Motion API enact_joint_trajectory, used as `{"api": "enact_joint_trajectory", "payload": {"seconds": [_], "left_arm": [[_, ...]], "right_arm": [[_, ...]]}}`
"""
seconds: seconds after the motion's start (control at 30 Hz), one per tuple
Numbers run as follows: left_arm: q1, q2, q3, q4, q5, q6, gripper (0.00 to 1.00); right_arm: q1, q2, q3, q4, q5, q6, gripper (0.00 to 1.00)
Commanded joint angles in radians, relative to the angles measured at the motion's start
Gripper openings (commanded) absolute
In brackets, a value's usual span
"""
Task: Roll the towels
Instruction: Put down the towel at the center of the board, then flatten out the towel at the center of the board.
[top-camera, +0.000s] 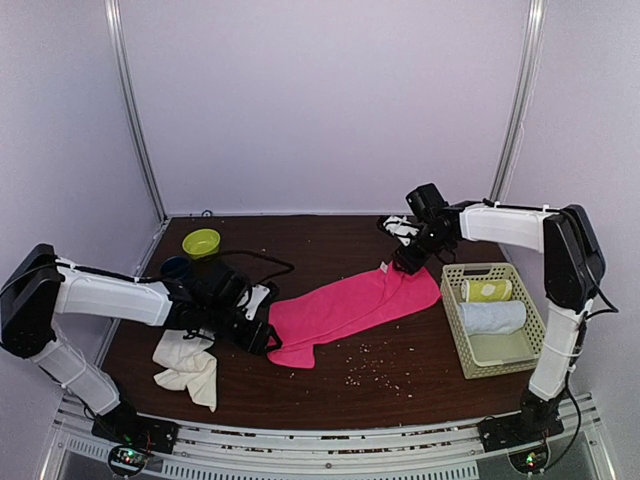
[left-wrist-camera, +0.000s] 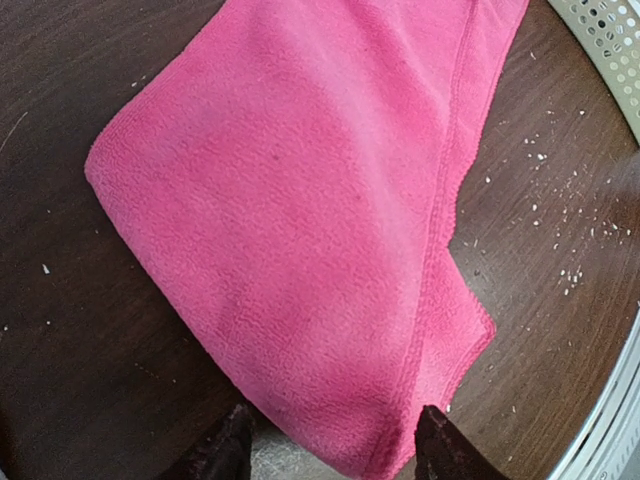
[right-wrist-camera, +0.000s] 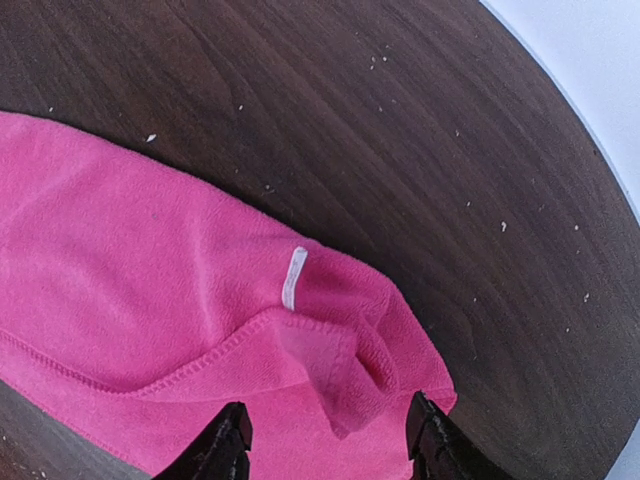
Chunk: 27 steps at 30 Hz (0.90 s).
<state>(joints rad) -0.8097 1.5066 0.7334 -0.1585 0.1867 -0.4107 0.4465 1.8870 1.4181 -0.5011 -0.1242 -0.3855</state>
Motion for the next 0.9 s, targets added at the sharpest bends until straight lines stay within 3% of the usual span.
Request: {"api": "enact_joint_trajectory", "payload": {"seconds": [0.0, 0.23, 0.67, 0.77, 0.87], "left_arm": [[0.001, 0.035, 0.021, 0.034, -0.001, -0.012, 0.57], [0.001, 0.071, 0.034, 0.074, 0.012, -0.046, 0.56], [0.001, 0.095, 0.037, 0.088, -0.001, -0.050, 0.43], [0.001, 0.092, 0.038, 0.085, -0.009, -0.050, 0.40], [0.001, 0.084, 0.047, 0.064, -0.033, -0.050, 0.38]], "right_arm": [[-0.006, 0.056, 0.105, -0.017, -0.021, 0.027, 0.55], [-0.005, 0.182, 0.185, -0.095, -0.115, 0.085, 0.49], [-0.019, 0.144, 0.174, -0.074, -0.069, 0.095, 0.52], [-0.025, 0.153, 0.180, -0.084, -0.094, 0.098, 0.40], [-0.029, 0.148, 0.184, -0.084, -0.108, 0.106, 0.18]]}}
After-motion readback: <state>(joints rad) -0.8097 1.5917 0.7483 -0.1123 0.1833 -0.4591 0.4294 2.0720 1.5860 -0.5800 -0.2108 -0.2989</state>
